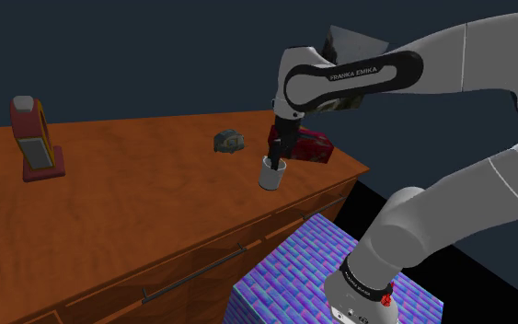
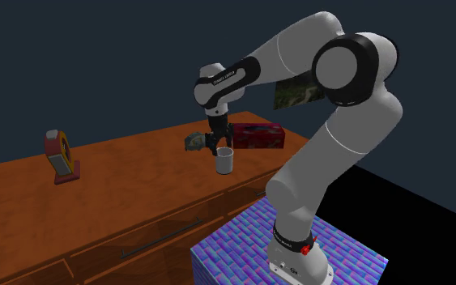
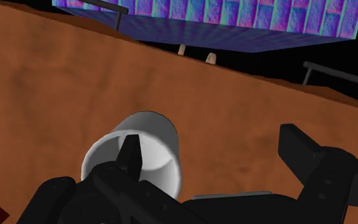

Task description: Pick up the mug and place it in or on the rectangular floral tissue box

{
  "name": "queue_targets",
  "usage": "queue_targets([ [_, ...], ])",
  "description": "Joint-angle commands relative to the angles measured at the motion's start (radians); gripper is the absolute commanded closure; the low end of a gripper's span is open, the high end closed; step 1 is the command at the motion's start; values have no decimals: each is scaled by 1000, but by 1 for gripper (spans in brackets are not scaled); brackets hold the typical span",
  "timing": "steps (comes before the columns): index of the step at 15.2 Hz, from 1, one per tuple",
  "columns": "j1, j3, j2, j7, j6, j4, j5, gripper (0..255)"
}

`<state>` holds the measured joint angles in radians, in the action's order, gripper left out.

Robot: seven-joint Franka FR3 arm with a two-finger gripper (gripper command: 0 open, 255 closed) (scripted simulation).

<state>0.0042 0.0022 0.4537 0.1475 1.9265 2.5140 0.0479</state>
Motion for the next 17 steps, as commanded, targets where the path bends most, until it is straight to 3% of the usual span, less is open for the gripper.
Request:
queue_targets([
  [1, -6, -5, -73, 22, 85, -7, 26, 0],
  [4, -11, -8, -169, 41, 180, -30, 57, 0],
  [11, -17, -13, -216, 36, 285, 27, 67, 0],
  [17, -17, -13, -221, 36, 294, 32, 68, 0],
])
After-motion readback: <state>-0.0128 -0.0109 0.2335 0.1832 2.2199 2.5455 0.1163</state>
